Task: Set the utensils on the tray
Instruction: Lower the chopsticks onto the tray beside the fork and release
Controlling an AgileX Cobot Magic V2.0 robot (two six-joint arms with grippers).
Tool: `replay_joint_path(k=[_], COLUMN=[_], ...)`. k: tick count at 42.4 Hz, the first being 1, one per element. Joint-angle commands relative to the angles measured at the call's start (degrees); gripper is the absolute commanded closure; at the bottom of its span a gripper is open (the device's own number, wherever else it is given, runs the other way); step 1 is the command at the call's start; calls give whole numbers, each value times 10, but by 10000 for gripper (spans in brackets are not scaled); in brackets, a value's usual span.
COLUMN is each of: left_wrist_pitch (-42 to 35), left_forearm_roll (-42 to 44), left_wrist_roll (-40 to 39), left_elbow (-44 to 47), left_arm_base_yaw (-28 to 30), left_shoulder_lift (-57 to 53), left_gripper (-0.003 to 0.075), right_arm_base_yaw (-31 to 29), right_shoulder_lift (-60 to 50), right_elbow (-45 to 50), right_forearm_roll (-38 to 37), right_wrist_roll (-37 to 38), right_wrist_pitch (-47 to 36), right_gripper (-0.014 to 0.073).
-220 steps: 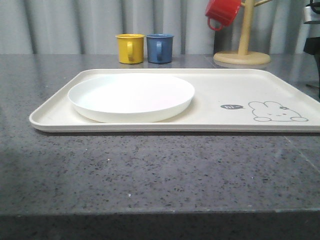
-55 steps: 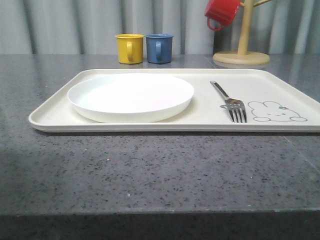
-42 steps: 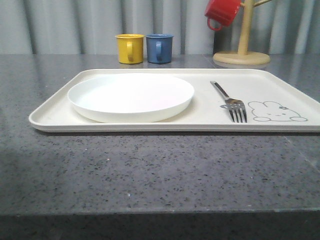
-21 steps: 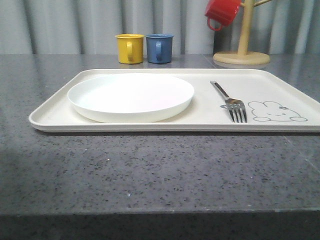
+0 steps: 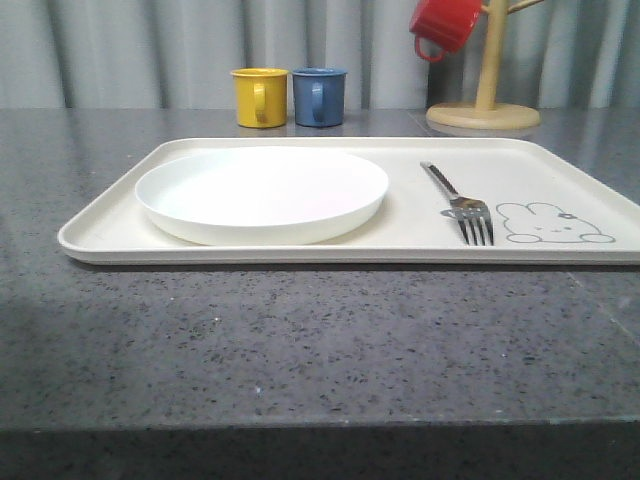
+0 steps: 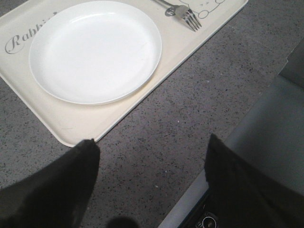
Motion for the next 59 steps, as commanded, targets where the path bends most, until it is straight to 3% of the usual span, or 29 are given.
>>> replay_joint_path(k=[1,12,20,24,33,44,49,55,59], left_wrist_pitch=[-39,-39,-39,-39,-39,-39,-39,-39,-39], left_forearm_roll=[1,1,1,1,1,1,1,1,1], left_wrist_roll=[-6,-6,-6,-6,-6,-6,-6,-6,-6], left_elbow=[-15,-15,-15,-15,-15,-15,-15,-15,-15], left_arm_base_yaw=[-5,-5,-5,-5,-5,-5,-5,-5,-5], left_shoulder_lift=[-2,-2,-2,-2,-2,-2,-2,-2,-2], left_gripper=[249,249,249,249,249,249,249,249,249], right_arm_base_yaw=[-4,14,97,144,204,225,225,225,225], right_shoulder_lift=[-19,-42,-55,-52,-20,21,24,24,12], right_elbow=[-11,-40,-88,-91,-91,-91,-91,-91,-91], right_forearm_roll=[-1,44,95,137,155,155,149,127,102], right_wrist_roll=[-7,-7,-6,-1,90,147,149,149,143], right_wrist_pitch=[-1,17,77,69,26,1,0,-1,0], right_gripper=[552,583,583,582,580,576,500,314,283])
